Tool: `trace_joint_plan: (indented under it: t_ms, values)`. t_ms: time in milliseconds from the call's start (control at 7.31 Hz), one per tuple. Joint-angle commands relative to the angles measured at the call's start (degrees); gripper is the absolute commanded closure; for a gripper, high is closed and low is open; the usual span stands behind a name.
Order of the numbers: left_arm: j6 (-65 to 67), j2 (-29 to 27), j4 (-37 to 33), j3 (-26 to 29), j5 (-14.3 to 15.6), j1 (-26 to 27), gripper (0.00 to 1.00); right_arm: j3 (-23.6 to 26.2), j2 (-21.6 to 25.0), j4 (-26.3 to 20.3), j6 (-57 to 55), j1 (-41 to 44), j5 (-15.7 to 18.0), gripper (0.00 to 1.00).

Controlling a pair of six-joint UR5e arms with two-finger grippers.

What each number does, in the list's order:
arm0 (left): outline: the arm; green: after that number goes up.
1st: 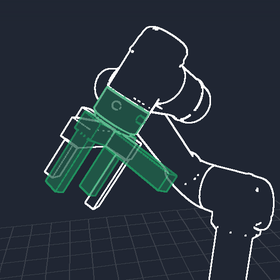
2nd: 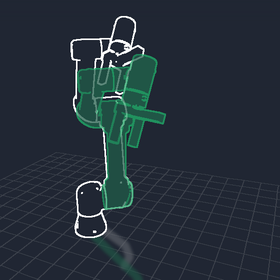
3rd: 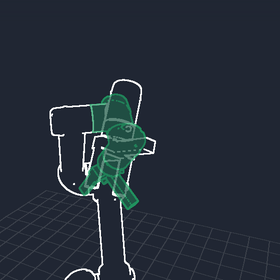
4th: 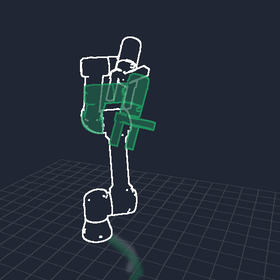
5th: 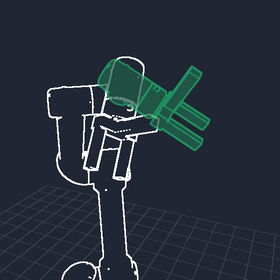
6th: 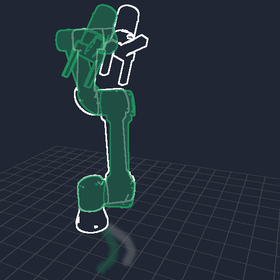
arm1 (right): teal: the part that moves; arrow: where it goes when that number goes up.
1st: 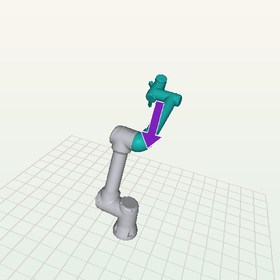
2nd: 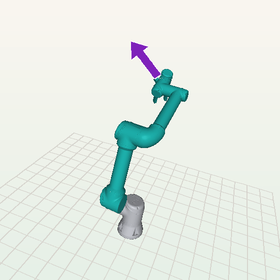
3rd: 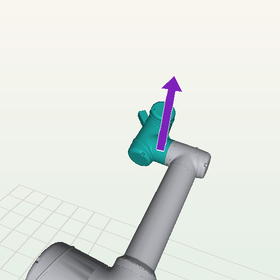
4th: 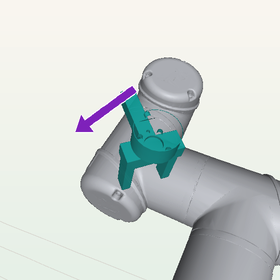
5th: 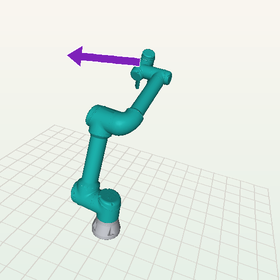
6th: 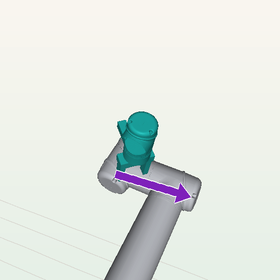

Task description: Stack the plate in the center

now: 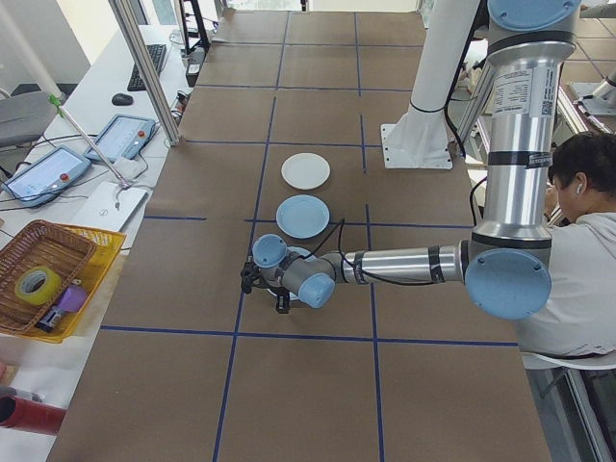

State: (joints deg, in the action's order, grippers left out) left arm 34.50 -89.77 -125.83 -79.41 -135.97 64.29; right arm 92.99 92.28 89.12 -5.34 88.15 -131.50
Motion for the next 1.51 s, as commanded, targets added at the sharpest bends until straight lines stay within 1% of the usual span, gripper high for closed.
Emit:
trace_joint_plan:
  t_ms: [0,274,411,547,684,958,1095,1232,1368]
  values:
    - [-0.1,-0.1,0.0,0.0,-0.1,-0.1,1.0,0.0,0.0,0.0,0.0,0.0,-0.1,0.0]
    - [-0.2,0.2,0.2,-0.4,-0.4,0.0,1.0,0.0,0.0,0.0,0.0,0.0,0.0,0.0]
    - [-0.3,0.5,0.4,-0.4,-5.3,0.1,1.0,0.0,0.0,0.0,0.0,0.0,-0.1,0.0]
    - [-0.4,0.4,0.6,-0.2,-10.1,1.4,1.0,0.0,0.0,0.0,0.0,0.0,-0.1,0.0]
    - [-0.4,0.5,0.6,-0.4,-10.4,4.4,1.0,0.0,0.0,0.0,0.0,0.0,-0.1,0.0]
    - [-0.4,0.4,0.7,-1.4,-11.2,7.4,1.0,0.0,0.0,0.0,0.0,0.0,0.0,0.0]
    - [0.1,0.5,1.2,-3.7,-12.9,7.9,1.0,0.0,0.0,0.0,0.0,0.1,0.0,0.0]
    - [1.9,0.7,3.6,-7.5,-12.7,7.9,1.0,0.0,0.0,0.0,0.0,0.0,-0.1,0.0]
    - [7.0,0.6,4.0,-10.6,-12.3,7.7,1.0,0.0,0.0,0.0,0.1,0.0,-0.1,0.0]
